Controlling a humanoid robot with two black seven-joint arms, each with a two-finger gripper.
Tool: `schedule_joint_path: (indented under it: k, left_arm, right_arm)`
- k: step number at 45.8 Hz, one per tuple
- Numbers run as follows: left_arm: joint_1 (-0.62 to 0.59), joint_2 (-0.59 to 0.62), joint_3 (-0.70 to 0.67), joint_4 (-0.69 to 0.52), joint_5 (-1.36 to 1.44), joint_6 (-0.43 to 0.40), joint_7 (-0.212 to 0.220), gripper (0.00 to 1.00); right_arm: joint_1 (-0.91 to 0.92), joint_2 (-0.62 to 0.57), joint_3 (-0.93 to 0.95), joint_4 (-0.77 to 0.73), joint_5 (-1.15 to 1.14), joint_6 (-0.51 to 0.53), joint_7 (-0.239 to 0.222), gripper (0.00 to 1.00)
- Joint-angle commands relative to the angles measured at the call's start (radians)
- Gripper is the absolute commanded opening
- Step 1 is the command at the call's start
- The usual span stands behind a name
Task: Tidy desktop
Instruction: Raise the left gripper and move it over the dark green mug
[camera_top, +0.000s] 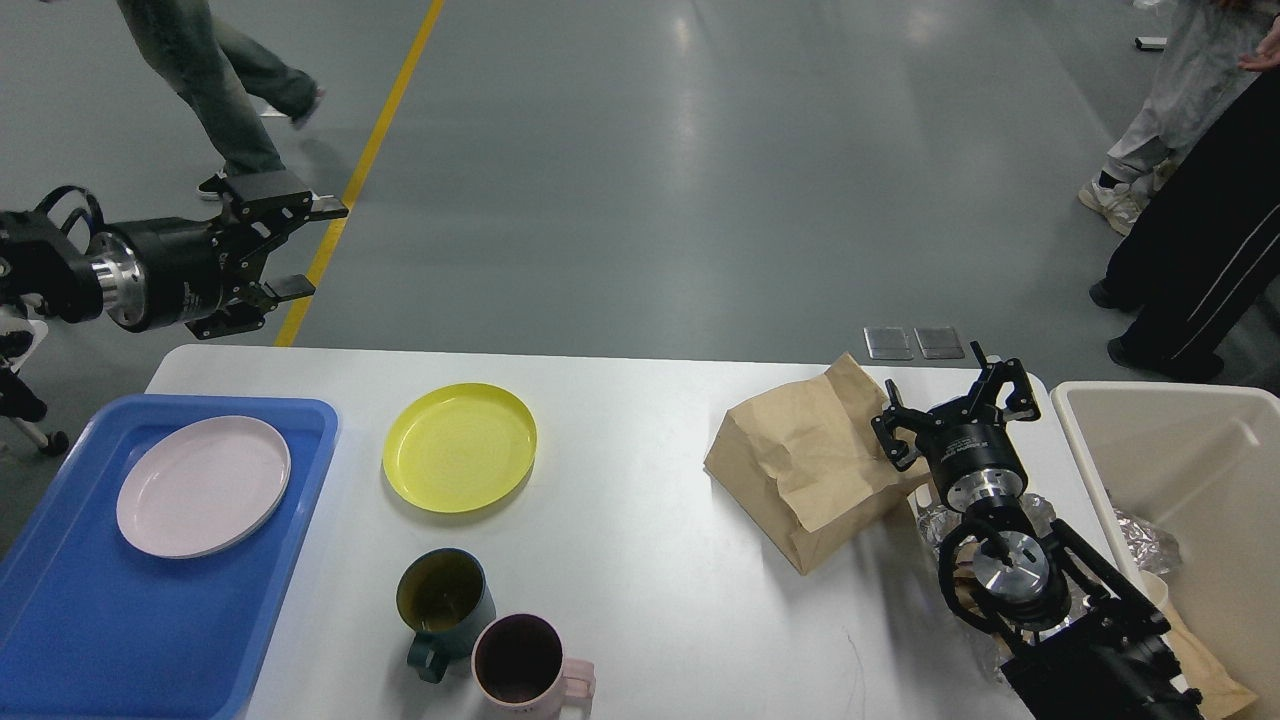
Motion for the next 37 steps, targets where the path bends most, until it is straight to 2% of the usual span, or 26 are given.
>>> schedule_joint_path:
  k: [1,6,12,17,19,23,28,33,37]
  left_arm:
    - [-0.302,-0.118,0.39,0.006,0.0,-0.006,0.004,0.97]
    - [-0.416,-0.25,0.609,0.003,0.002,-0.017,0.013,0.97]
    - [-0.485,-0.307,0.689,0.001,0.0,-0.043,0.018,0.97]
    - [-0.568,-0.364,0.755,-0.006,0.0,-0.147,0.016,0.97]
    - [-0.617,-0.393,0.786,-0.014,-0.001,-0.22,0.001,0.97]
    - [-0.683,-0.431,0.884,-0.039,-0.001,-0.333,-0.002,0.97]
    - [-0.787,-0.496,1.004,-0.135,-0.089,-0.371,-0.044,0.97]
    - [-0.882,-0.54,1.096,-0.197,-0.162,-0.414,-0.051,0.97]
    - [-0.925,-0.634,1.128,-0.204,-0.184,-0.475,-0.053,0.97]
  right_arm:
    - [0.0,0.0,0.0,0.0,0.0,0.0,0.0,1.0]
    - [0.0,0.0,0.0,0.0,0.0,0.0,-0.001,1.0]
    - [0.0,0.0,0.0,0.0,0.0,0.0,0.0,1.0]
    - [0.0,0.0,0.0,0.0,0.0,0.0,0.0,1.0]
    - [0.0,0.0,0.0,0.0,0.0,0.0,0.0,1.0]
    - [0.0,0.0,0.0,0.0,0.0,0.0,0.0,1.0]
    - [-0.002,0.0,0.0,0.0,0.0,0.0,0.0,1.0]
    - [0.0,0.0,0.0,0.0,0.0,0.0,0.0,1.0]
    - [0.0,0.0,0.0,0.0,0.0,0.0,0.0,1.0]
